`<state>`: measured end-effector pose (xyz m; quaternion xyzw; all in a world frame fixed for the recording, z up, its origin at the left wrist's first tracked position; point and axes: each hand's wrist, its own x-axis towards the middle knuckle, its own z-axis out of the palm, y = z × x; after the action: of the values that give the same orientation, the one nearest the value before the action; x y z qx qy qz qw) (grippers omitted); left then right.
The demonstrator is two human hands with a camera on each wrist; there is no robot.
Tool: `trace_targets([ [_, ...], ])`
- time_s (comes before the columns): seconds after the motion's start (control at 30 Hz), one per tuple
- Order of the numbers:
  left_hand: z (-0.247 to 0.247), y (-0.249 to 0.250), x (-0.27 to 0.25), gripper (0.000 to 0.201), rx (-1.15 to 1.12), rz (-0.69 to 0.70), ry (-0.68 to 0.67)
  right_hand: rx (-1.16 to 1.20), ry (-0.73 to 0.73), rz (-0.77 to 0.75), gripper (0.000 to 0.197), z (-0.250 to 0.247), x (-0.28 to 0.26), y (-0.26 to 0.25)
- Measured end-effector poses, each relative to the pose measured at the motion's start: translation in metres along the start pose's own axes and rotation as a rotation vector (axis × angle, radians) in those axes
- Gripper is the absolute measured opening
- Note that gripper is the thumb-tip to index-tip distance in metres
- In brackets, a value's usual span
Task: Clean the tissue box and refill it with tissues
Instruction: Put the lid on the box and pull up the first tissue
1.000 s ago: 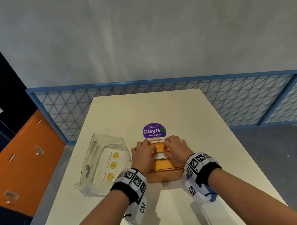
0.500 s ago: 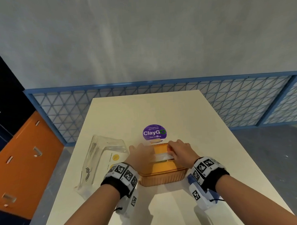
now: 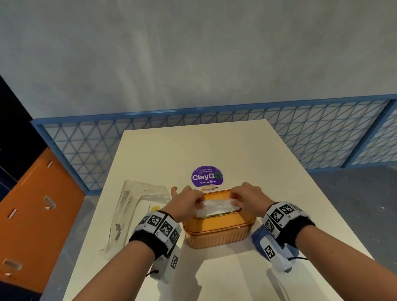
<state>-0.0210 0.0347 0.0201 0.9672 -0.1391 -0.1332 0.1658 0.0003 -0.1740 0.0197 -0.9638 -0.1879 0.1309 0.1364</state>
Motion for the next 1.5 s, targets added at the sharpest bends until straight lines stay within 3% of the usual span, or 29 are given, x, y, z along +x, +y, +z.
trace_targets([
  [0.1, -0.001, -0.003, -0.002, 0.009, 0.06, -0.021, -0.023, 0.001, -0.011, -0.003, 0.022, 0.001, -0.001, 0.002],
  [0.23, -0.005, -0.012, -0.005, 0.022, 0.141, -0.058, -0.086, -0.031, -0.035, 0.002, 0.023, -0.001, -0.001, 0.003],
  [0.4, -0.011, -0.013, -0.004, 0.025, 0.029, -0.079, -0.026, -0.038, -0.016, -0.018, 0.022, -0.01, 0.005, 0.003],
  [0.53, -0.009, -0.019, -0.006, 0.011, -0.083, -0.118, -0.033, 0.011, -0.043, 0.015, 0.024, -0.012, 0.008, 0.008],
  [0.63, -0.001, -0.024, -0.009, 0.024, -0.181, -0.164, -0.083, 0.046, -0.086, 0.067, 0.024, -0.007, 0.007, 0.014],
  [0.77, 0.006, -0.024, -0.009, 0.014, -0.365, -0.181, 0.031, 0.13, -0.012, 0.074, 0.013, -0.003, 0.005, 0.019],
  [0.83, 0.006, -0.025, -0.009, 0.023, -0.446, -0.215, 0.106, 0.224, 0.036, 0.074, 0.006, -0.003, 0.003, 0.02],
  [0.9, 0.006, -0.026, -0.008, 0.015, -0.554, -0.233, 0.162, 0.288, 0.061, 0.082, 0.003, -0.002, 0.001, 0.021],
  [1.03, 0.014, -0.023, -0.013, 0.007, -0.614, -0.269, 0.144, 0.33, 0.045, 0.107, 0.009, 0.005, -0.002, 0.026],
  [1.13, 0.022, -0.021, -0.013, 0.017, -0.578, -0.305, 0.207, 0.355, 0.074, 0.128, 0.012, 0.009, -0.001, 0.028],
  [1.3, 0.019, -0.015, -0.001, 0.015, -0.589, -0.353, 0.322, 0.409, 0.171, 0.208, 0.014, 0.01, 0.006, 0.026],
  [1.5, 0.014, -0.016, 0.022, 0.038, -0.69, -0.394, 0.382, 0.504, 0.265, 0.31, 0.011, 0.005, 0.021, 0.023],
])
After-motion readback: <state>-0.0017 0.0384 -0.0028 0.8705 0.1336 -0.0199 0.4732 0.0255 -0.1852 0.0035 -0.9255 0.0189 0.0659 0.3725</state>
